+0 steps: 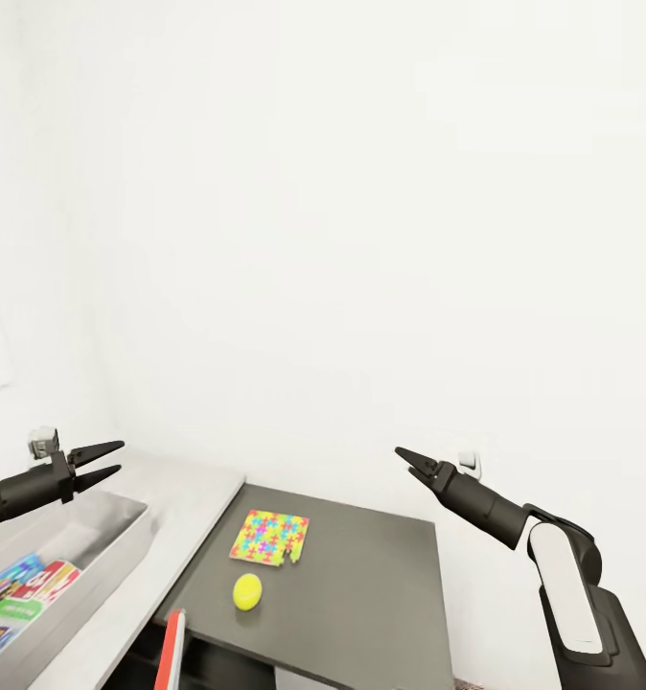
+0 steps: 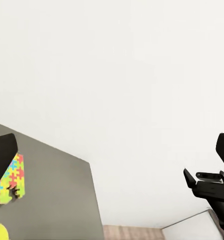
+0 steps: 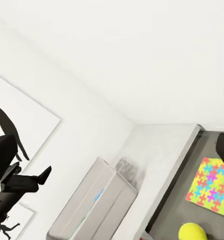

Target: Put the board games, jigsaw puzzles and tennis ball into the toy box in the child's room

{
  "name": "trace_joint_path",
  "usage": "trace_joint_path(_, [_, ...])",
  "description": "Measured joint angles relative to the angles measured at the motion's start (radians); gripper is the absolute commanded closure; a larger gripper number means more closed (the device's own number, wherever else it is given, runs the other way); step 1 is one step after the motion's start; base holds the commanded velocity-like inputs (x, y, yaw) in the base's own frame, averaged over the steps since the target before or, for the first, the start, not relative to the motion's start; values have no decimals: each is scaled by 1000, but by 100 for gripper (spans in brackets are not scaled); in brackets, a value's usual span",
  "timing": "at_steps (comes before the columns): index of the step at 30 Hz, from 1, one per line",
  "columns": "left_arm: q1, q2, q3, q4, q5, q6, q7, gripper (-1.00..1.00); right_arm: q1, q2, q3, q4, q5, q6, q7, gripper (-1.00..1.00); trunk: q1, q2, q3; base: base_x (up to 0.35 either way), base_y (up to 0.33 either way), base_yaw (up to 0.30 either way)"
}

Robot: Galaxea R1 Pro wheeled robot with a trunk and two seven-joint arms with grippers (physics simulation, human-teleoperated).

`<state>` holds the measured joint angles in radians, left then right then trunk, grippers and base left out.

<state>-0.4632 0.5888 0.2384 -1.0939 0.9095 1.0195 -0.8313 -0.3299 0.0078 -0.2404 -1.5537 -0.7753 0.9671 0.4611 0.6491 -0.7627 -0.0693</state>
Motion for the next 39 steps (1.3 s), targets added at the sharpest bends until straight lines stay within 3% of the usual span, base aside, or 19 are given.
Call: trace_joint_path(39, [0,-3,0,0,0,-1,2,-100,0,-4,-2,0,-1,0,1,-100,0,0,22,0,0,-259])
